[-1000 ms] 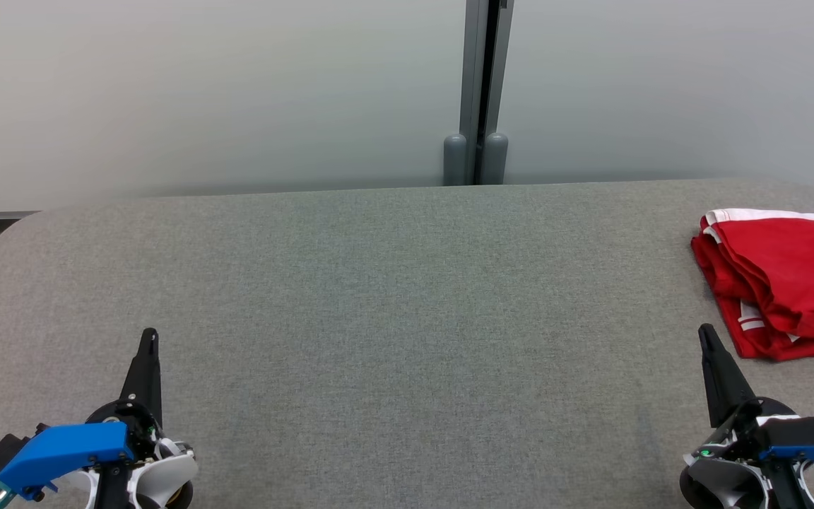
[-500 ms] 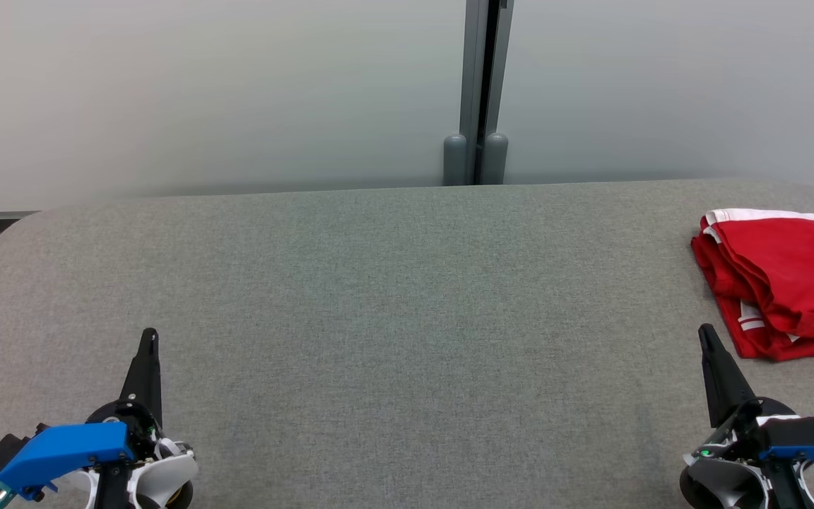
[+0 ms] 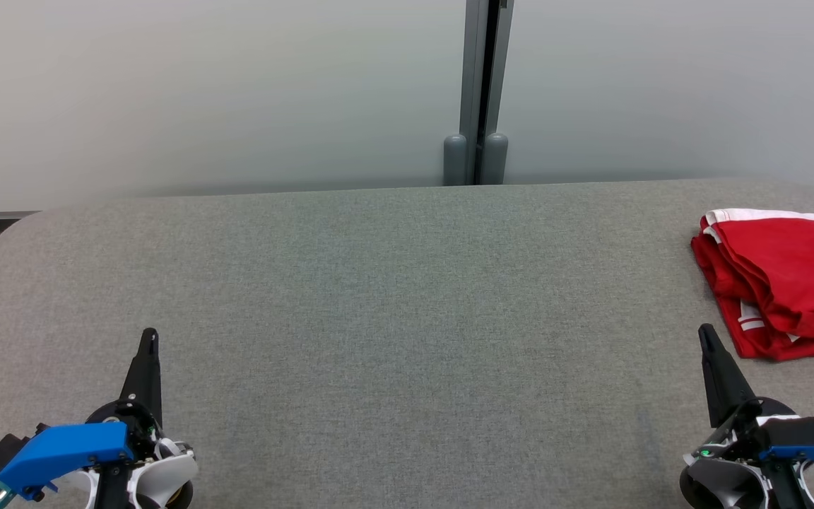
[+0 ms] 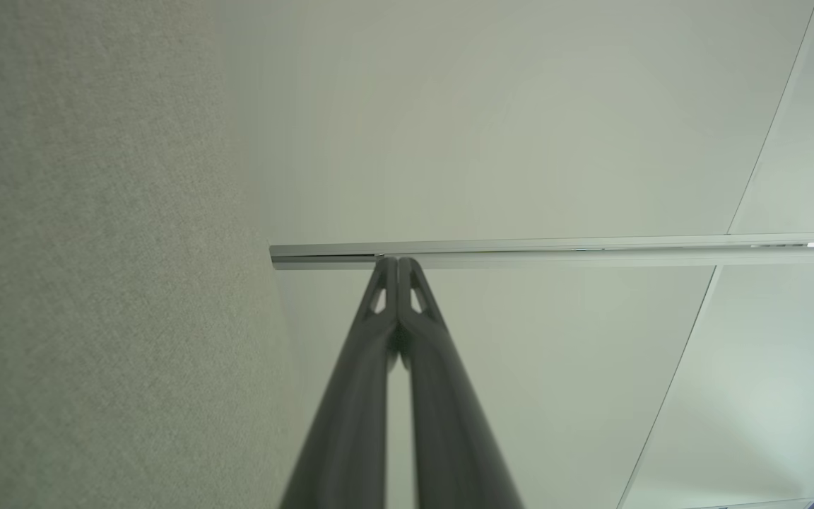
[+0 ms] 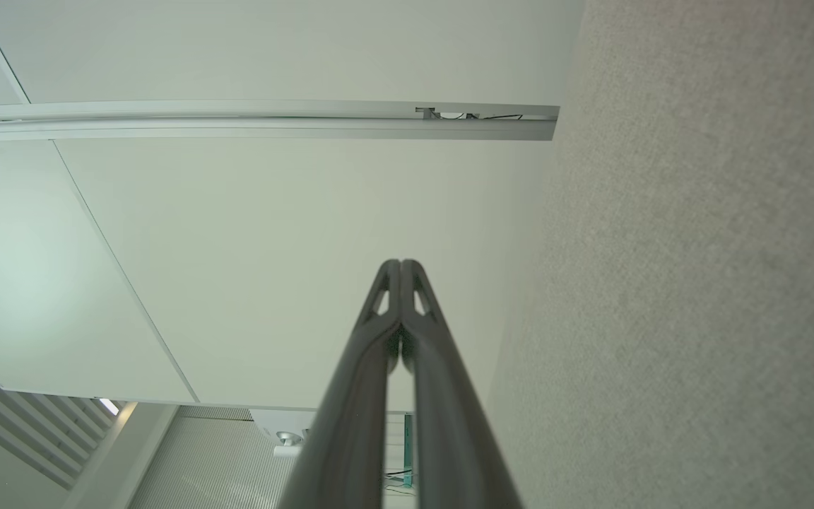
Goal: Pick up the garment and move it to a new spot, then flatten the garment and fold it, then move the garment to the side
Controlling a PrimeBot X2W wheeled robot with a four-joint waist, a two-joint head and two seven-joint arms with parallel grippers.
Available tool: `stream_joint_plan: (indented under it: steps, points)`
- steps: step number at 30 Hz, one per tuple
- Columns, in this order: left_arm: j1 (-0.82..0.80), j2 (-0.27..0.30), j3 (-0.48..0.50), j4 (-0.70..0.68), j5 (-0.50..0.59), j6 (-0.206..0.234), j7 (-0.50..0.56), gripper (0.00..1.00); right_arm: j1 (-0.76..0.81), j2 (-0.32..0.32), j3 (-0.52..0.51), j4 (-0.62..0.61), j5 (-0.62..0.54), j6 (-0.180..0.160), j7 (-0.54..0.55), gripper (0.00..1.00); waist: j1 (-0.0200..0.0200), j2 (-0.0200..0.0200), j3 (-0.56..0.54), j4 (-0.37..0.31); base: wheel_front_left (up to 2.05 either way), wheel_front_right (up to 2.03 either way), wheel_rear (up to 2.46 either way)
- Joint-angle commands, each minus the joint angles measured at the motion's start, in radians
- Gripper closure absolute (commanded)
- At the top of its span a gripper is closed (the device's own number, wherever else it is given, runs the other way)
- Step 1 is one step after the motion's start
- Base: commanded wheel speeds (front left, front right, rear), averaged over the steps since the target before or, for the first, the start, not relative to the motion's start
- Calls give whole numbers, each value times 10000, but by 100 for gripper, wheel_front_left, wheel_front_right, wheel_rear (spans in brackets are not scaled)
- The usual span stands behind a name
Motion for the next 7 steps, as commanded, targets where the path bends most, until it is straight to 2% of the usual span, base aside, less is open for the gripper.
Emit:
stream_joint_plan:
  steps: [1, 7]
  points:
    - [-98, -7, 29, -38, -28, -94, 37, 100, -98, -48, -14, 12, 24, 7, 20, 100, 1, 0, 0, 0, 0, 0, 0]
    - [-97, -7, 28, -38, -28, -94, 37, 100, -98, -48, -14, 12, 24, 7, 20, 100, 1, 0, 0, 0, 0, 0, 0]
